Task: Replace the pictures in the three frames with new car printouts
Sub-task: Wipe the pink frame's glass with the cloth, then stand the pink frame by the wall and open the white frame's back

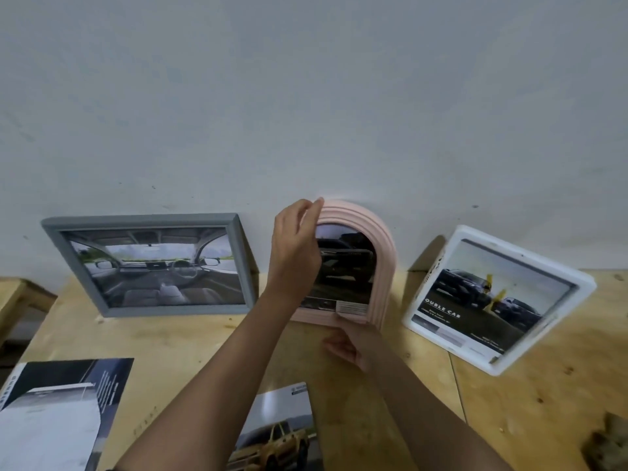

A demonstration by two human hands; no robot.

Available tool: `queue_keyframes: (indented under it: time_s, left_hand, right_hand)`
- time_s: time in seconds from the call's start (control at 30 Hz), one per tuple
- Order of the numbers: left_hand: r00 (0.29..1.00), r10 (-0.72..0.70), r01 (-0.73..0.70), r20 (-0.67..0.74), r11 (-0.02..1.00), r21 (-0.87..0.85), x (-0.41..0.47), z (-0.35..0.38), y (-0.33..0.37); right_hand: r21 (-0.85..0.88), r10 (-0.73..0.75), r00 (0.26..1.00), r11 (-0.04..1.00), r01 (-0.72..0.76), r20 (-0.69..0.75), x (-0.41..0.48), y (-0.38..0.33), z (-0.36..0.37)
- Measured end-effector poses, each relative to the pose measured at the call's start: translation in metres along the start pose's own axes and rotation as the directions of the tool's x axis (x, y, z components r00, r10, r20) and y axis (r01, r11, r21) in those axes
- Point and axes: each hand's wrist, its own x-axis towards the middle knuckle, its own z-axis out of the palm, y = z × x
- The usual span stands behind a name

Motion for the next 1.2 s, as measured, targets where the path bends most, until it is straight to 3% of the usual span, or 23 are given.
queue_keyframes:
  time_s: [0.13, 0.27, 0.33, 0.4, 0.43, 0.5, 0.57, 0.67, 0.77, 0.9, 0.93, 1.03, 1.13, 1.2]
  left_hand:
    - [0.998, -0.018, 0.011, -0.057, 0.993, -0.120, -0.015, 0.003, 0.036]
    - [0.982, 0.096, -0.035, 0.163, 0.939, -0.342, -0.015, 0.021, 0.094]
    - [0.963, 0.089, 0.023, 0.255, 0.913, -0.406, -0.010, 0.035, 0.126]
    - [0.955, -0.039, 0.171, 0.293, 0.881, -0.441, -0.002, 0.050, 0.156]
    - [0.945, -0.121, 0.254, 0.304, 0.858, -0.447, 0.001, 0.056, 0.168]
    - [0.901, -0.258, 0.404, 0.350, 0.794, -0.454, 0.005, 0.067, 0.186]
    - [0.864, -0.306, 0.474, 0.401, 0.764, -0.437, 0.008, 0.073, 0.199]
    - [0.845, -0.331, 0.499, 0.421, 0.771, -0.395, 0.013, 0.075, 0.211]
    - [0.839, -0.383, 0.508, 0.387, 0.807, -0.302, 0.020, 0.075, 0.214]
    - [0.884, -0.338, 0.429, 0.323, 0.861, -0.272, 0.021, 0.069, 0.216]
    - [0.892, -0.326, 0.413, 0.313, 0.870, -0.269, 0.018, 0.065, 0.218]
    - [0.912, -0.278, 0.360, 0.301, 0.895, -0.262, 0.003, 0.051, 0.221]
    - [0.902, -0.297, 0.384, 0.314, 0.885, -0.264, -0.028, 0.037, 0.221]
    - [0.881, -0.340, 0.432, 0.331, 0.861, -0.267, -0.055, 0.028, 0.218]
  right_hand:
    - [-0.003, -0.083, 0.997, 0.997, 0.083, -0.005, -0.030, 0.009, -0.046]
    - [0.060, -0.279, 0.929, 0.952, 0.301, -0.245, -0.062, 0.041, -0.130]
    - [0.040, -0.347, 0.819, 0.912, 0.409, -0.457, -0.073, 0.051, -0.171]
    - [-0.203, -0.482, 0.636, 0.863, 0.462, -0.603, -0.078, 0.046, -0.203]
    - [-0.298, -0.558, 0.589, 0.823, 0.484, -0.584, -0.078, 0.038, -0.215]
    - [-0.418, -0.690, 0.593, 0.724, 0.549, -0.416, -0.078, 0.016, -0.230]
    - [-0.501, -0.758, 0.609, 0.631, 0.592, -0.235, -0.074, -0.005, -0.238]
    - [-0.582, -0.804, 0.592, 0.511, 0.632, -0.063, -0.068, -0.021, -0.249]
    - [-0.650, -0.860, 0.510, 0.375, 0.661, 0.023, -0.067, -0.021, -0.262]
    - [-0.658, -0.863, 0.492, 0.307, 0.687, 0.111, -0.082, -0.009, -0.274]
    - [-0.663, -0.878, 0.454, 0.250, 0.705, 0.152, -0.087, -0.004, -0.279]
    - [-0.689, -0.911, 0.243, -0.060, 0.722, 0.333, -0.102, 0.010, -0.294]
    - [-0.765, -0.851, 0.142, -0.366, 0.530, 0.506, -0.120, 0.024, -0.301]
    - [-0.749, -0.783, 0.143, -0.501, 0.433, 0.606, -0.125, 0.043, -0.302]
